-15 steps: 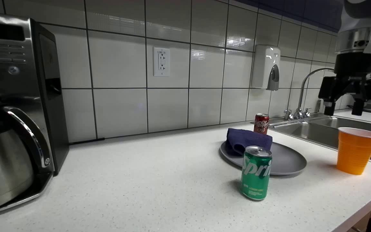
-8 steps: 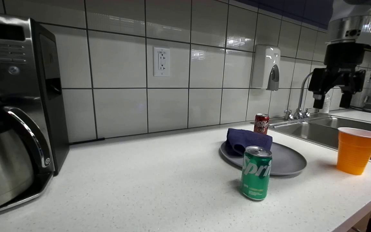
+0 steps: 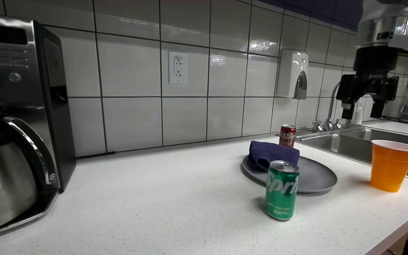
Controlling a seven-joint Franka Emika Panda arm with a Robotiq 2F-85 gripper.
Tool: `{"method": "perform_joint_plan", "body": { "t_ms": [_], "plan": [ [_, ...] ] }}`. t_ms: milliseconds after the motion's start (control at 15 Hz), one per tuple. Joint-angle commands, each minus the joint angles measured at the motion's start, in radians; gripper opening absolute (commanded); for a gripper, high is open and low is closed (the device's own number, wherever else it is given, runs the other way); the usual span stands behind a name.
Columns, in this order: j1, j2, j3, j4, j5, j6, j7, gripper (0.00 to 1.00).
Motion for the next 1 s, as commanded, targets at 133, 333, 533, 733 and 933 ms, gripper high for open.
{"method": "perform_joint_plan", "body": {
  "t_ms": [133, 333, 533, 733, 933],
  "plan": [
    [0.002, 0.0, -0.002, 0.001, -0.001, -0.002, 0.001, 1.0],
    [0.0, 0.006, 0.001, 0.004, -0.011, 0.003, 0.009, 1.0],
    [-0.004, 0.04, -0.003, 0.022, -0.023, 0.018, 0.0, 1.0],
    [-0.002, 0.077, -0.01, 0.049, -0.023, 0.019, -0.025, 1.0],
    [0.002, 0.128, -0.015, 0.091, -0.02, 0.015, -0.06, 1.0]
  ]
}}
